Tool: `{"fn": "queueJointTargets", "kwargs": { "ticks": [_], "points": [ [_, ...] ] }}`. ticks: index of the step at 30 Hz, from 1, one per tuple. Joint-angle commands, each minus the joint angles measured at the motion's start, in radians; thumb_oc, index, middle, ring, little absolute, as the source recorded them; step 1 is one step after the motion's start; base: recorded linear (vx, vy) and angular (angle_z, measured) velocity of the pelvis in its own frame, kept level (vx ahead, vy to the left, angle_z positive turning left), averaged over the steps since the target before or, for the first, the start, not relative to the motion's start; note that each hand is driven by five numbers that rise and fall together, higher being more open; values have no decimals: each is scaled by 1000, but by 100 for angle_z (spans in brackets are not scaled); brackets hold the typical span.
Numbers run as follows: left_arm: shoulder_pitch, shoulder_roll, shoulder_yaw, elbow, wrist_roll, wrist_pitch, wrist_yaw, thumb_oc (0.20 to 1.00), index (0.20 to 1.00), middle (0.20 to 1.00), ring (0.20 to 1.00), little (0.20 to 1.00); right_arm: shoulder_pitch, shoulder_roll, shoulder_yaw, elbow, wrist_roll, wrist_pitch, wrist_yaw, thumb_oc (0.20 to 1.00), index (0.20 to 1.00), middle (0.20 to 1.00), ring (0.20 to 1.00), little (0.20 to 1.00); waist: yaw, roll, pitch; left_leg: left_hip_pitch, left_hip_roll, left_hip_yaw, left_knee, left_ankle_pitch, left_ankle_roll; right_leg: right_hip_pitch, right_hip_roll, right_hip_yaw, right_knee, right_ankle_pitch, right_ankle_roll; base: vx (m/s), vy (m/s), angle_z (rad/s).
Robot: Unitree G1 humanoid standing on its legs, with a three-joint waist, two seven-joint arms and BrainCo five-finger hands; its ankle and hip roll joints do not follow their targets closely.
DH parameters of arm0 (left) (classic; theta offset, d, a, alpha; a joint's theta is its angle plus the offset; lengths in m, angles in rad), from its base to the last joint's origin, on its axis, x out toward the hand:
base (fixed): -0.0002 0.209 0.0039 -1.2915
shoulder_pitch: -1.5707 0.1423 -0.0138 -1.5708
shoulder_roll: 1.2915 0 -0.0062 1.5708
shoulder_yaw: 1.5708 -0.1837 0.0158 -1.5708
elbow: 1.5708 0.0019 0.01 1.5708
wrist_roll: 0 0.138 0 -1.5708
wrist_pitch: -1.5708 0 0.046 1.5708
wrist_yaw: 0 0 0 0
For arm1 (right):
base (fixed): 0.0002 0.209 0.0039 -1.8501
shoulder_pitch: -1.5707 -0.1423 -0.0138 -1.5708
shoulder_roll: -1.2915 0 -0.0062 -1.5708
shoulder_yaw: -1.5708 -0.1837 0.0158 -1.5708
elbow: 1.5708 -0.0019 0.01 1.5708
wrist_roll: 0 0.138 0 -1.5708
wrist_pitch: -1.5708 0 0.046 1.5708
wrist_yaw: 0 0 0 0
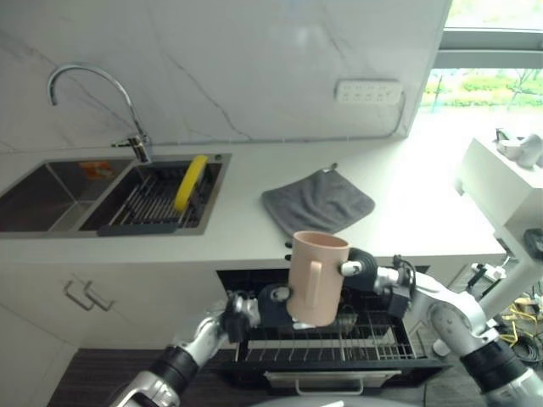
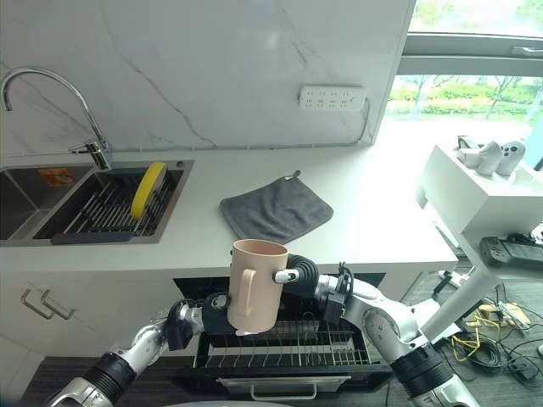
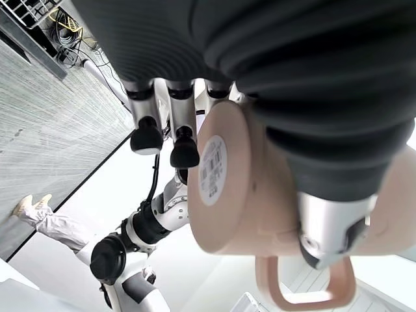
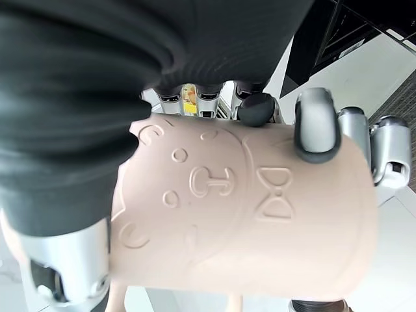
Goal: Place the dishes in the dishwasher.
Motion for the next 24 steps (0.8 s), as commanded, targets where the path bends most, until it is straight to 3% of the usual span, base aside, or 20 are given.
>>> {"fn": "queueJointTargets", "kwargs": {
  "ticks": [1, 10, 24],
  "points": [
    [-117, -64, 19, 113, -48, -69, 109, 200, 200, 200, 200, 200, -87, 128, 128, -136, 57, 1, 63, 1000, 1000, 1000, 1000, 1000, 28, 4, -1, 8, 6, -87, 99, -96, 20, -35, -22, -20, 142, -82, -1, 0, 0, 0],
    [-118, -70, 24, 130, -42, -80, 134, 200, 200, 200, 200, 200, -94, 139, 147, -142, 52, 1, 43, 1000, 1000, 1000, 1000, 1000, 33, 5, -1, 5, 3, -90, 102, -97, 21, -34, -22, -21, 141, -82, -2, 0, 0, 0],
    [-109, -54, 18, 127, 13, -133, 310, 200, 200, 200, 200, 200, -90, 143, 164, -156, 41, 5, 18, 1000, 1000, 1000, 1000, 1000, 43, 7, 3, 0, 0, -97, 106, -95, 25, -35, -23, -25, 140, -79, -1, 0, 0, 0]
  ]
}}
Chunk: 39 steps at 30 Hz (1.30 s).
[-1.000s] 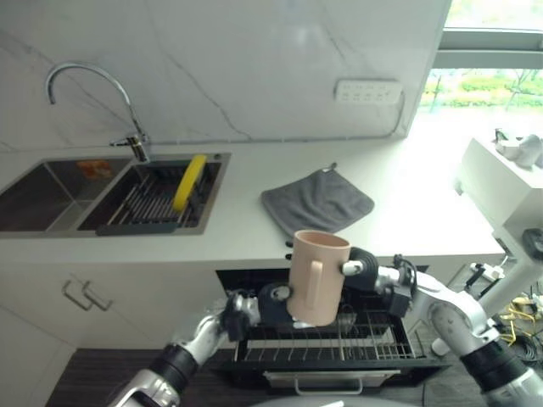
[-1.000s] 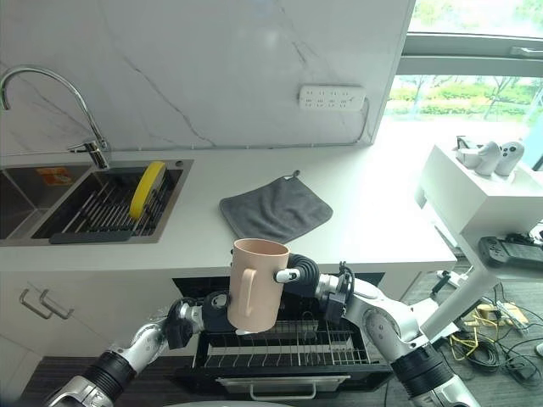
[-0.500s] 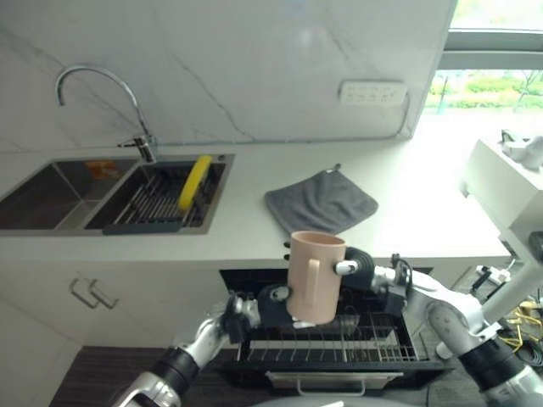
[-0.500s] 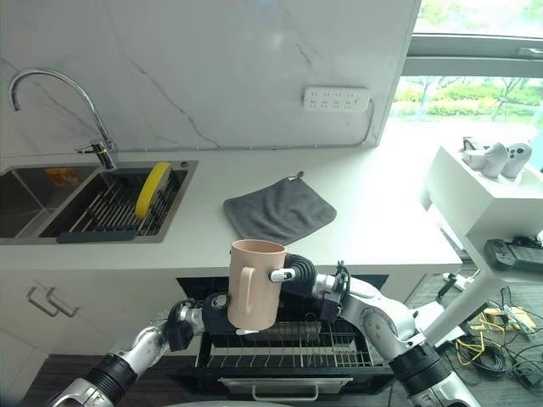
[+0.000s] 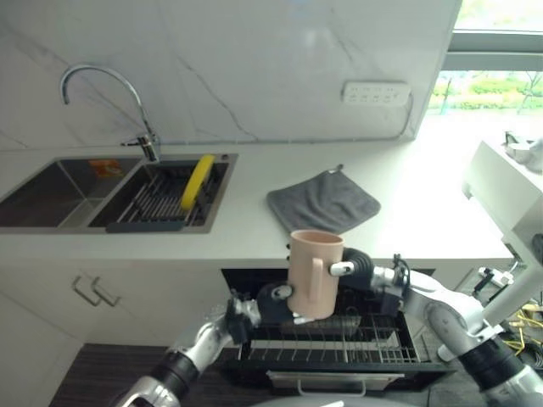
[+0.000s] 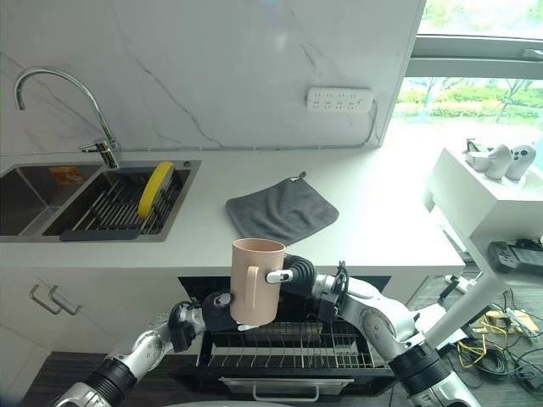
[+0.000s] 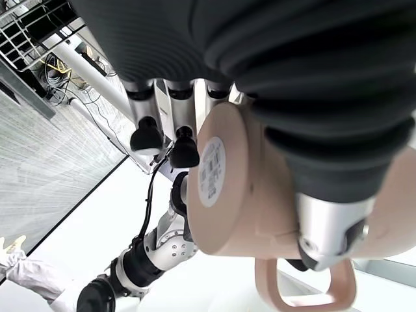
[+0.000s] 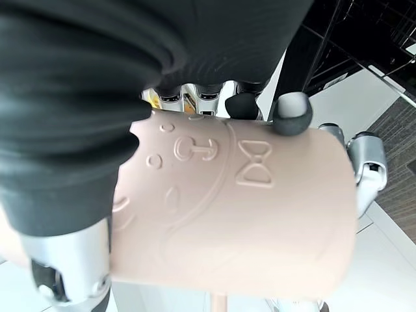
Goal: Place the dishes in the dishwasher.
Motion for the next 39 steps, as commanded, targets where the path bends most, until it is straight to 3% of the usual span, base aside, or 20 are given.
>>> {"fn": "queueJointTargets", "kwargs": {
  "ticks": [1, 8, 9, 10, 12, 13, 22, 34, 35, 36, 37, 39],
  "points": [
    [-134, -40, 16, 110, 26, -52, 193, 200, 200, 200, 200, 200, -73, 145, 139, -161, 111, 0, 107, 1000, 1000, 1000, 1000, 1000, 22, 5, 7, -1, 1, -93, 107, -96, 25, -37, -23, -23, 140, -79, 0, 0, 0, 0],
    [-142, -30, 2, 104, 83, -69, 264, 200, 200, 200, 200, 200, -74, 144, 150, -172, 111, 2, 93, 1000, 1000, 1000, 1000, 1000, 25, 6, 8, -4, 0, -95, 109, -96, 27, -37, -23, -25, 139, -78, 0, 0, 0, 0],
    [-142, -28, -1, 103, 83, -70, 266, 200, 200, 200, 200, 200, -72, 145, 148, -172, 112, 2, 97, 689, 689, 689, 689, 689, 25, 6, 9, -4, -1, -96, 109, -96, 27, -38, -23, -25, 140, -78, 0, 0, 0, 0],
    [-142, -29, 0, 102, 82, -67, 265, 200, 200, 200, 200, 200, -71, 143, 148, -172, 112, -1, 98, 533, 533, 533, 533, 533, 26, 6, 9, -4, -1, -96, 109, -96, 28, -38, -23, -24, 140, -78, 0, 0, 0, 0],
    [-143, -28, 0, 100, 82, -64, 266, 200, 200, 200, 200, 200, -71, 143, 150, -172, 113, -5, 96, 451, 451, 451, 451, 451, 26, 6, 8, -4, -1, -96, 109, -96, 28, -38, -23, -25, 140, -78, 1, 0, 0, 0],
    [-146, -28, -3, 93, 82, -55, 271, 200, 200, 200, 200, 200, -70, 147, 151, -171, 115, -13, 96, 200, 200, 200, 200, 200, 27, 6, 9, -5, -1, -95, 110, -95, 28, -37, -24, -27, 138, -77, 1, 0, 0, 0],
    [-144, -39, -16, 115, 104, -58, 273, 200, 200, 200, 200, 200, -77, 162, 169, -174, 115, -31, 92, 200, 200, 200, 200, 200, 27, 8, 7, -7, -2, -94, 113, -97, 30, -39, -24, -27, 140, -78, 0, 0, 0, 0],
    [-144, -52, -8, 143, 97, -32, 316, 200, 200, 200, 200, 200, -82, 171, 177, -183, 91, -108, 101, 200, 200, 200, 200, 200, 28, 12, 6, -8, -3, -93, 115, -97, 30, -40, -25, -29, 143, -80, -1, 0, 0, 0],
    [-139, -60, -4, 156, 98, -26, 345, 526, 526, 526, 526, 526, -79, 177, 176, -188, 107, -128, 76, 200, 200, 200, 200, 200, 28, 12, 6, -9, -3, -94, 116, -98, 31, -41, -25, -29, 144, -80, -1, 0, 0, 0],
    [-139, -61, -3, 158, 99, -27, 348, 699, 699, 699, 699, 699, -79, 178, 175, -189, 111, -132, 71, 200, 200, 200, 200, 200, 28, 12, 6, -9, -3, -94, 116, -98, 31, -41, -24, -29, 144, -80, -1, 0, 0, 0],
    [-135, -69, 0, 171, 100, -31, 362, 1000, 1000, 1000, 1000, 1000, -79, 184, 167, -188, 138, -144, 48, 200, 200, 200, 200, 200, 28, 13, 6, -10, -3, -95, 118, -97, 31, -41, -24, -28, 144, -80, -1, 0, 0, 0],
    [-129, -79, 10, 179, 109, -32, 402, 1000, 1000, 1000, 1000, 1000, -74, 199, 156, -186, 186, -166, 8, 200, 200, 200, 200, 200, 29, 14, 6, -10, -2, -95, 117, -96, 31, -40, -23, -28, 143, -80, -2, 0, 0, 0]
  ]
}}
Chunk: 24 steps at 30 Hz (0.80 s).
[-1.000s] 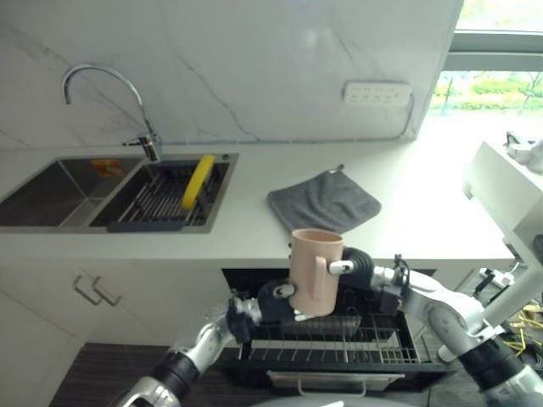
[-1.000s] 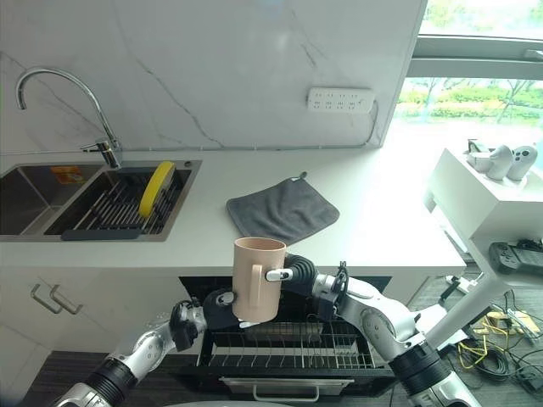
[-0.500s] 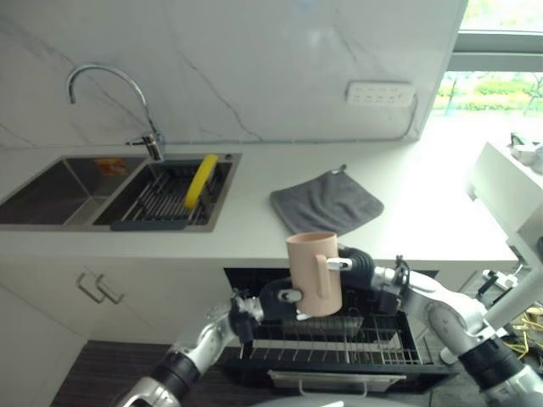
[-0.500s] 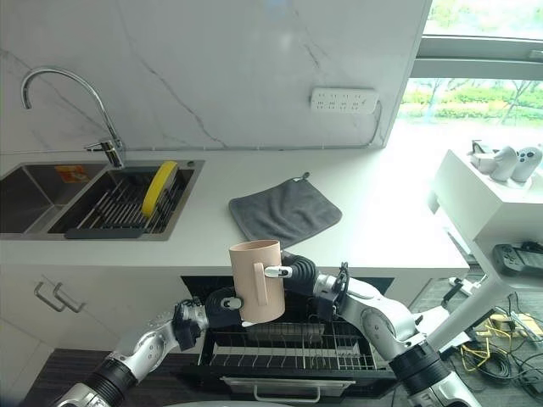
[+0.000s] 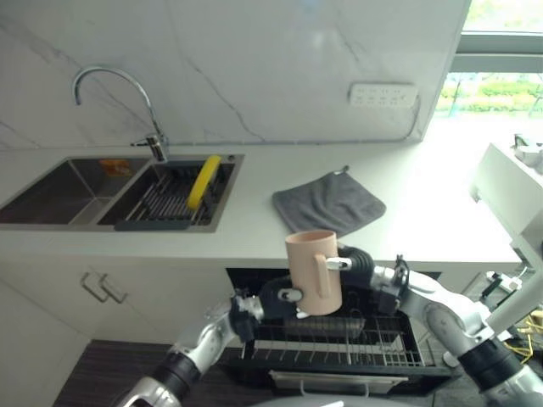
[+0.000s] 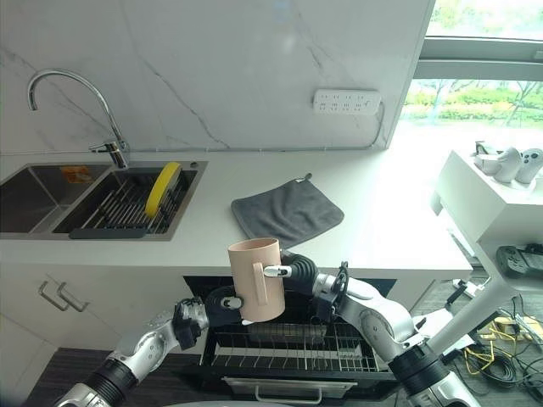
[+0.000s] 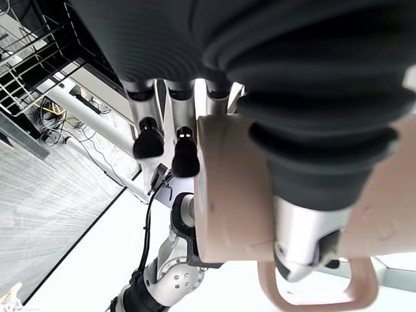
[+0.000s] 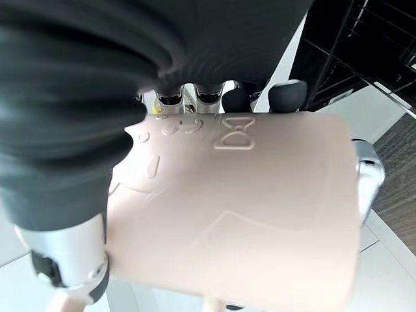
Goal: Place the dishes in the dishwasher.
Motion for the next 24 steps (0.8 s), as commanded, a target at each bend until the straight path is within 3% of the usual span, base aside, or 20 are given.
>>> {"fn": "queueJointTargets", "kwargs": {
  "ticks": [1, 2, 5, 8, 15, 24],
  "points": [
    [-132, -57, 14, 200, 50, 13, 254, 1000, 1000, 1000, 1000, 1000, -75, 199, 126, -206, 209, -99, 91, 200, 200, 200, 200, 200, 8, 4, 12, -9, 0, -92, 117, -97, 30, -41, -21, -26, 143, -80, -2, 0, 0, 0],
    [-131, -62, 18, 202, 67, 13, 289, 1000, 1000, 1000, 1000, 1000, -71, 210, 120, -203, 233, -109, 69, 200, 200, 200, 200, 200, 9, 5, 12, -8, 0, -93, 116, -96, 30, -40, -21, -27, 142, -80, -2, 0, 0, 0],
    [-125, -75, 44, 227, 151, 14, 514, 1000, 1000, 1000, 1000, 1000, -57, 259, 94, -193, 318, -163, -23, 200, 200, 200, 200, 200, 15, 10, 14, -10, -1, -100, 113, -93, 32, -37, -18, -30, 136, -79, -3, 0, 0, 0],
    [-128, -80, 75, 254, 176, 39, 643, 1000, 1000, 1000, 1000, 1000, -51, 289, 76, -194, 338, -216, -106, 200, 200, 200, 200, 200, 22, 11, 15, -13, 0, -103, 112, -91, 33, -36, -18, -38, 132, -78, -3, -16, -21, 8],
    [-113, -89, 113, 243, 156, 55, 762, 1000, 1000, 1000, 1000, 1000, -18, 320, 30, -185, 330, -287, -166, 200, 200, 200, 200, 200, 25, 16, 26, -17, 11, -91, 109, -83, 30, -36, -16, -56, 129, -76, -5, -34, -32, 8],
    [-96, -82, 139, 229, 144, 64, 780, 1000, 1000, 1000, 1000, 1000, 2, 310, -47, -171, 343, -352, -150, 200, 200, 200, 200, 200, 18, 21, 32, -17, 24, -69, 107, -77, 24, -35, -19, -77, 126, -72, -7, -23, -21, 5]
  ]
}}
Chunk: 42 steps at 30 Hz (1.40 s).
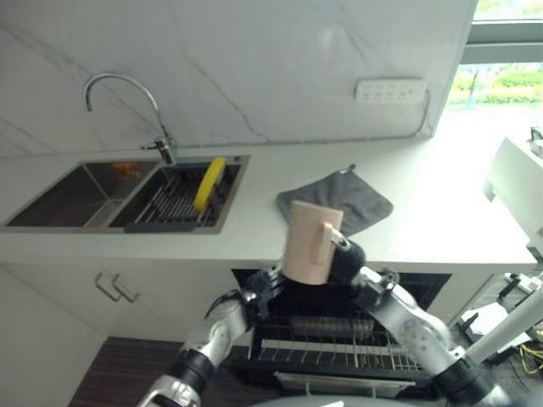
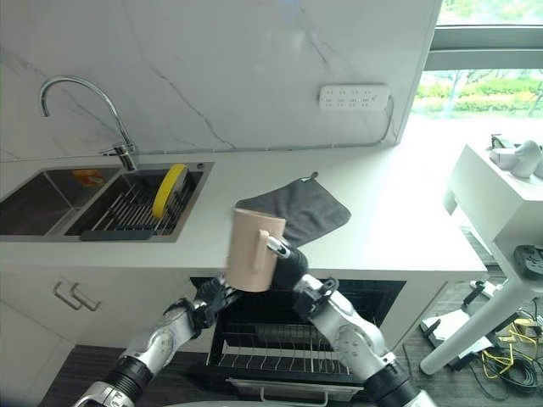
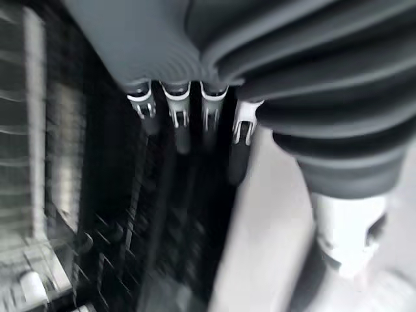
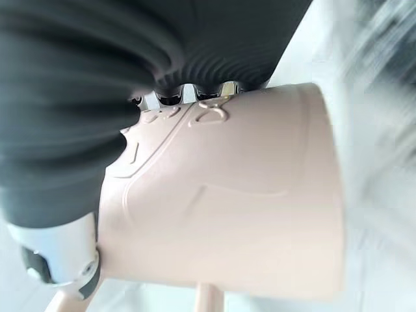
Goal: Place the dishes in the dishwasher.
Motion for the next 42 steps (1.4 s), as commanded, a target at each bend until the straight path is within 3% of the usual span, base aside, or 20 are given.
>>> {"fn": "queueJointTargets", "kwargs": {
  "ticks": [1, 15, 20, 24, 29, 32, 35, 37, 42],
  "points": [
    [-107, 24, 10, 26, 23, -29, -3, 1000, 1000, 1000, 1000, 1000, -69, 50, -88, -79, 44, -83, 26, 200, 200, 200, 200, 200, 13, -8, 34, 3, 20, -25, 106, -80, 24, -49, -20, -26, 126, -54, -9, -22, -17, 7],
    [-93, 45, 34, -19, 57, -8, -65, 1000, 1000, 1000, 1000, 1000, -50, 43, -144, -76, 61, -118, 43, 200, 200, 200, 200, 200, 14, -7, 37, 3, 26, -9, 95, -74, 21, -48, -25, -43, 117, -46, -6, -20, -7, 1],
    [-81, 71, 6, -72, 163, -2, -265, 1000, 1000, 1000, 1000, 1000, -42, 28, -179, -83, 66, -140, 49, 200, 200, 200, 200, 200, 11, -6, 40, 2, 28, -1, 99, -78, 23, -52, -27, -42, 120, -46, -5, -27, 4, 3],
    [-61, 125, -42, -124, 274, -40, -416, 1000, 1000, 1000, 1000, 1000, -36, -2, -228, -77, 68, -173, 49, 200, 200, 200, 200, 200, 6, -3, 41, -1, 32, 7, 112, -85, 25, -59, -32, -41, 139, -53, -2, -30, 16, -1],
    [-30, 197, -71, -159, 416, -78, -502, 1000, 1000, 1000, 1000, 1000, -10, -36, -292, -72, 86, -182, 71, 200, 200, 200, 200, 200, -6, -2, 40, -5, 33, 15, 127, -92, 30, -69, -31, -34, 160, -65, -3, -47, 22, -5],
    [-10, 271, -98, -175, 584, -159, -569, 1000, 1000, 1000, 1000, 1000, 20, -68, -355, -74, 102, -166, 85, 200, 200, 200, 200, 200, -25, -6, 44, -3, 33, 27, 147, -105, 32, -76, -34, -26, 178, -74, 1, -64, 24, -10],
    [-5, 301, -107, -187, 626, -186, -595, 1000, 1000, 1000, 1000, 1000, 34, -80, -377, -74, 110, -155, 86, 200, 200, 200, 200, 200, -31, -6, 41, -6, 35, 35, 150, -106, 32, -83, -36, -23, 179, -71, 2, -33, 15, -5],
    [4, 339, -119, -210, 687, -229, -638, 1000, 1000, 1000, 1000, 1000, 62, -94, -417, -65, 118, -117, 104, 200, 200, 200, 200, 200, -45, -7, 43, -5, 40, 50, 157, -109, 33, -89, -37, -23, 193, -77, 3, -48, 24, -9],
    [7, 397, -148, -230, 818, -268, -660, 1000, 1000, 1000, 1000, 1000, 109, -121, -467, -32, 115, -15, 171, 200, 200, 200, 200, 200, -68, -12, 53, -6, 47, 72, 173, -116, 35, -101, -42, -32, 235, -97, 5, -24, 6, -14]
  ]
}}
